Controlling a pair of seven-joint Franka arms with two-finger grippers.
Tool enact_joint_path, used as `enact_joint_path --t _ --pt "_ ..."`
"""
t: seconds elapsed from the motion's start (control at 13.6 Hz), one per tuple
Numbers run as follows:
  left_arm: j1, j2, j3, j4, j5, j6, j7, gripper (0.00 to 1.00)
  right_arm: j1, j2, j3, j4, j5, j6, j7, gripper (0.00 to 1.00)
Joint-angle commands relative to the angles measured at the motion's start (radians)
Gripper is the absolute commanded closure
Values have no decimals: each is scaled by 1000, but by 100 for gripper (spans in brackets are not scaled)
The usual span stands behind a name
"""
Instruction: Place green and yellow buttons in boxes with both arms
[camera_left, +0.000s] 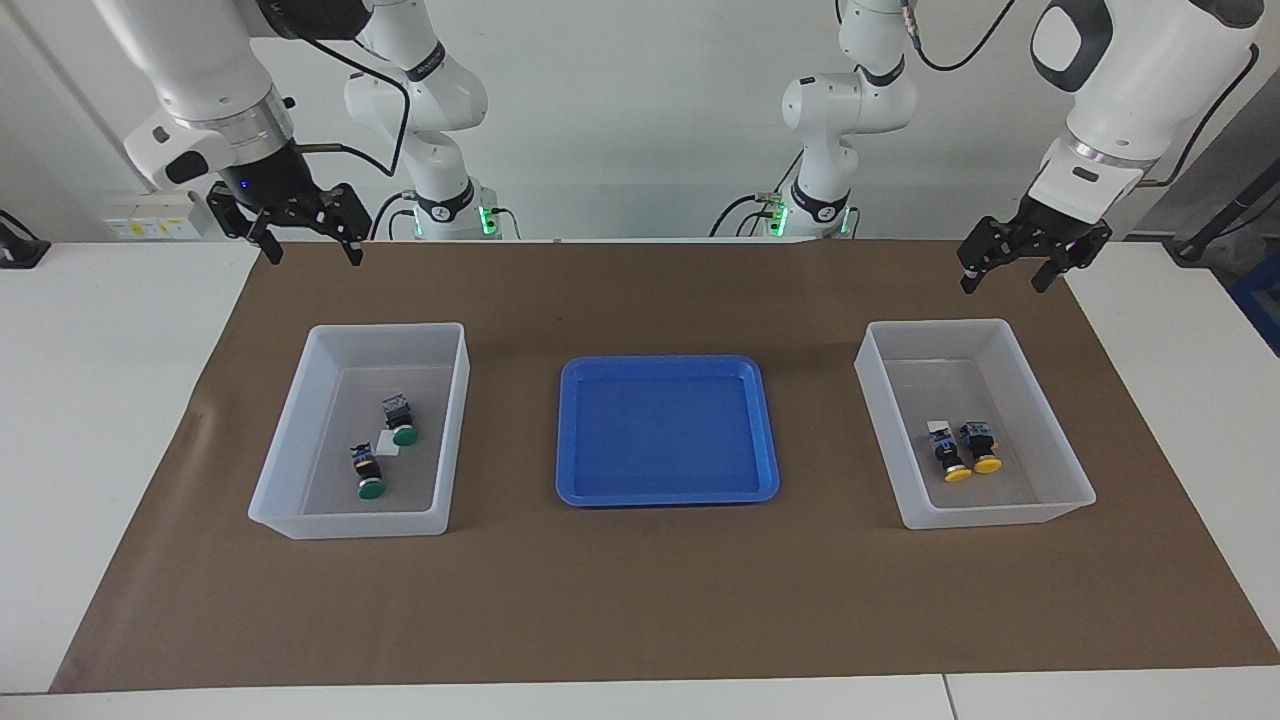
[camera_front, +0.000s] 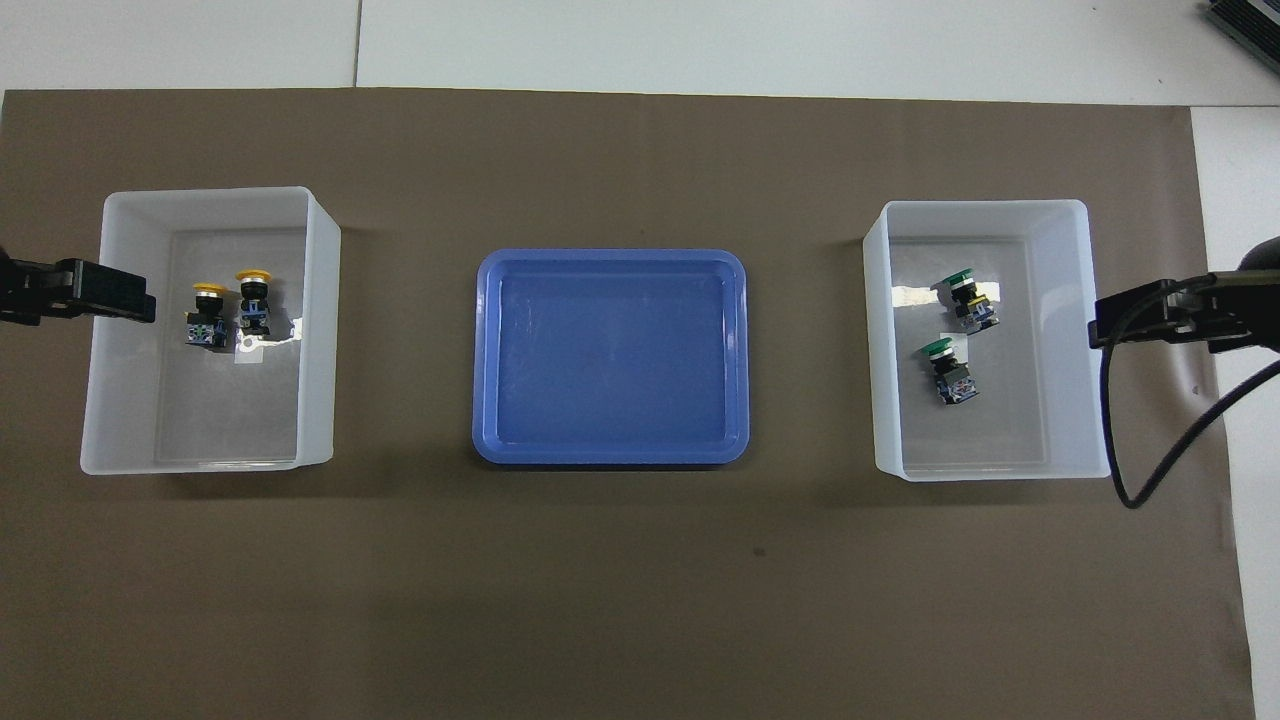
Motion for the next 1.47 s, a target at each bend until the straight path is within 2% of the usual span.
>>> enact_joint_path --t 0.0,0.37,0.95,1.39 --pt "6 -30 -4 -37 12 21 -7 0 -8 -13 1 -8 6 -1 -24 0" --pt "6 -30 -4 -37 12 21 -7 0 -8 -13 1 -8 3 -4 -28 0" --pt "6 -30 -4 -37 12 21 -7 0 -5 -23 2 -25 -74 29 -39 0" --pt "6 -30 -4 -37 12 21 -7 0 -8 -22 4 -23 -54 24 -40 0"
